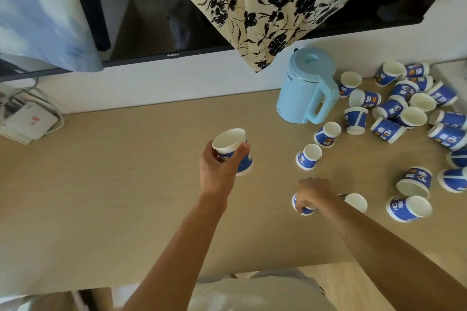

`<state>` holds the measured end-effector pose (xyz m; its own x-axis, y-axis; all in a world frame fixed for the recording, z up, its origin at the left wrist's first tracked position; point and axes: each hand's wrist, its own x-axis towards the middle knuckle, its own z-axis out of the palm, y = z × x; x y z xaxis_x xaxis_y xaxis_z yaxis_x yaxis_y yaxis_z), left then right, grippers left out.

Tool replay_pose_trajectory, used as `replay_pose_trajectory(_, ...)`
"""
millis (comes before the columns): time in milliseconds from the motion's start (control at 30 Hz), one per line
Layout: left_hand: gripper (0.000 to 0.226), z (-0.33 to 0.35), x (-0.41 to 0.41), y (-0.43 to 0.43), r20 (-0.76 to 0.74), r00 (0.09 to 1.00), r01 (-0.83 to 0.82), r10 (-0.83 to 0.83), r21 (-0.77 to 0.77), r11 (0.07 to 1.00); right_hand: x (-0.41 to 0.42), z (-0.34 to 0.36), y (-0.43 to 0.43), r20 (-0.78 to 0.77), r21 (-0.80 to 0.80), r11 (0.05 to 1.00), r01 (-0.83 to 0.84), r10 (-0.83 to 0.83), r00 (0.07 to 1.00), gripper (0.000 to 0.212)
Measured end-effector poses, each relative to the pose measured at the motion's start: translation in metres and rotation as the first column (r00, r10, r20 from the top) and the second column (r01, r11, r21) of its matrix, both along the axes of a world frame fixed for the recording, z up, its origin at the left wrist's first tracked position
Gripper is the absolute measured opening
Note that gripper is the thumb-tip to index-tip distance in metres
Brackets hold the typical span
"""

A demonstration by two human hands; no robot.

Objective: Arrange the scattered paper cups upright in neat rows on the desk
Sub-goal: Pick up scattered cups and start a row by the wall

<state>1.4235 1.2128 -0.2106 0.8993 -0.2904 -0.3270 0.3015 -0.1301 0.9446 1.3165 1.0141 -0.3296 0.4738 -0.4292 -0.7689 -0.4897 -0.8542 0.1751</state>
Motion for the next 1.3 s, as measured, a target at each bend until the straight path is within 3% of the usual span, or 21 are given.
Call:
replay_pose_trajectory(133,0.061,0.002,-0.003,0.007,0.018,1.000,0.000,-0.001,0.010,1.000,0.010,0.008,0.005,0.044,0.025,0.999,0.038,-0.039,0.998,0.039)
replay_pose_trajectory(233,0.049,0.002,-0.001,0.013,0.031,0.999,-0.014,0.014,0.013,1.000,0.023,0.015,0.010,0.223,0.114,0.982,0.149,-0.171,0.960,0.033)
replay_pose_trajectory(300,0.046,0.001,0.000,0.018,0.041,0.999,-0.022,0.021,0.010,1.000,0.036,0.022,0.013,0.334,0.243,0.939,0.243,-0.316,0.888,0.040)
replay_pose_trajectory(433,0.045,0.000,0.007,0.034,0.079,0.997,-0.022,0.019,0.031,0.999,0.062,0.042,0.026,0.393,0.624,0.719,0.306,-0.628,0.672,0.052)
replay_pose_trajectory(600,0.054,-0.002,0.026,0.070,0.124,0.989,-0.093,0.085,0.058,0.994,0.085,0.061,0.056,0.314,0.873,0.451,0.184,-0.810,0.495,0.073)
replay_pose_trajectory(667,0.061,-0.003,0.036,0.090,0.125,0.983,-0.142,0.133,0.063,0.988,0.094,0.065,0.071,0.312,0.902,0.412,0.126,-0.826,0.470,0.076)
replay_pose_trajectory(1033,0.059,-0.029,0.120,0.209,0.142,0.919,-0.381,0.368,0.077,0.922,0.171,0.055,0.172,0.348,0.923,0.384,-0.006,-0.831,0.434,0.063)
replay_pose_trajectory(1300,0.054,-0.080,0.221,0.266,0.193,0.885,-0.452,0.424,0.136,0.881,0.244,0.025,0.241,0.355,0.934,0.346,-0.091,-0.858,0.371,0.067)
